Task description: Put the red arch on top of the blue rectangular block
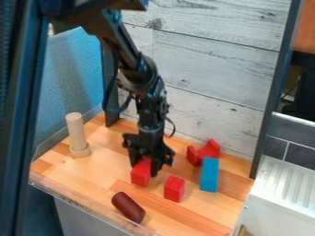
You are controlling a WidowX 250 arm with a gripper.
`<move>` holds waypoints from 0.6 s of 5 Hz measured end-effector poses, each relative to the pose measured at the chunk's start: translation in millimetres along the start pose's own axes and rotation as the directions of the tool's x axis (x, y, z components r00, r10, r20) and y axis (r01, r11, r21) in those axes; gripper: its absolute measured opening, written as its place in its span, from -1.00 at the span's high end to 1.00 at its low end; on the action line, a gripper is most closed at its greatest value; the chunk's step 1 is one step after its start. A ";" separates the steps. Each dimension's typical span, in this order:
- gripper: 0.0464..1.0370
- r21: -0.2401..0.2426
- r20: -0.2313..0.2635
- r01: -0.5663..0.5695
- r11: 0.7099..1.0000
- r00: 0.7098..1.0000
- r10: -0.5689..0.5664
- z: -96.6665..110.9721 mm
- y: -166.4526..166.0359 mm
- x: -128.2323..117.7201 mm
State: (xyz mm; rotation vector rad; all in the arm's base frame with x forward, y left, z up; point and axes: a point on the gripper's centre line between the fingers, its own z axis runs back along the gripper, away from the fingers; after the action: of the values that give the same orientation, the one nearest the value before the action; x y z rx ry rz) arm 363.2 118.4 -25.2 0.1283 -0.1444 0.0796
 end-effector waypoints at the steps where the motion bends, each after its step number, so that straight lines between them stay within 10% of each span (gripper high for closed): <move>1: -0.12 -0.086 0.031 -0.071 0.994 0.997 0.074 32.8 -9.4 7.7; 3: -0.12 -0.115 0.042 -0.187 0.976 0.980 0.193 71.5 -39.0 18.8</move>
State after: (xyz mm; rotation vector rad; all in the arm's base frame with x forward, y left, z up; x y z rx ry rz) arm 375.2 71.6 43.1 0.0054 -0.2139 0.2587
